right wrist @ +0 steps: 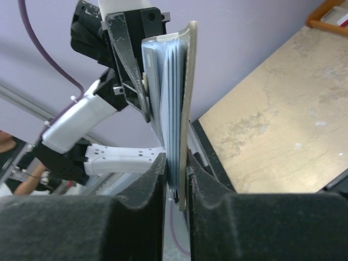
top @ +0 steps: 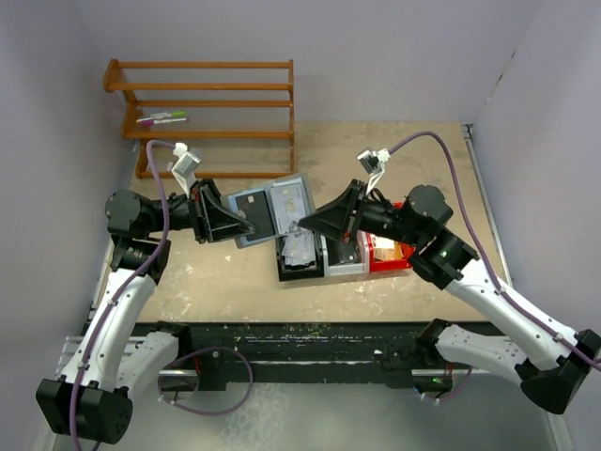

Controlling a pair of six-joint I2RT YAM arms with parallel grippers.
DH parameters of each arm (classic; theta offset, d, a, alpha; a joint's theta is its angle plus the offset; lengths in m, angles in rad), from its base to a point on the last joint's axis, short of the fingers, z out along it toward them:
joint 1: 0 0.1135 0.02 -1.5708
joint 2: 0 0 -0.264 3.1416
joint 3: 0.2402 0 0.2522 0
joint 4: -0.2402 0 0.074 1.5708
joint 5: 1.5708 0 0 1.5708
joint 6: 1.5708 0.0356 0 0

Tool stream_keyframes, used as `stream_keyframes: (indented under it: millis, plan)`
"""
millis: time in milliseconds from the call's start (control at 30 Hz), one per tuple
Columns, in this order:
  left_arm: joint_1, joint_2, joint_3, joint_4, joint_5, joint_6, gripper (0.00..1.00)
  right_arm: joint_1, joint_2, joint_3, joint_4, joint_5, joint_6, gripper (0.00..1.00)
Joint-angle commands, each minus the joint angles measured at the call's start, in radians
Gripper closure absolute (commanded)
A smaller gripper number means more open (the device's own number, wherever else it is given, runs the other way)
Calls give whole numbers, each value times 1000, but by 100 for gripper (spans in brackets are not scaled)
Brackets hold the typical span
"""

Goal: Take the credit cards out of the card holder

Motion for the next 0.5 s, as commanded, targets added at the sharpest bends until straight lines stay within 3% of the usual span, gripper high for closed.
stream_keyframes:
  millis: [0,133,267,333,467]
  plan:
    - [-3,-8,13,36,-7,-10,98,-65,1,-25,99,-111,40,71]
    - [-4,-9,17,47,5,-21,98,-214,27,-23,98,-221,66,45]
    - [-4,-9,20,27,11,-10,98,-346,79,43,16,-291,49,38]
    - [-4,-10,30,-18,12,33,98,-351,97,124,-146,-226,-42,35]
    - [-3,-6,93,-314,-29,248,98,-351,62,228,-259,-113,-130,34]
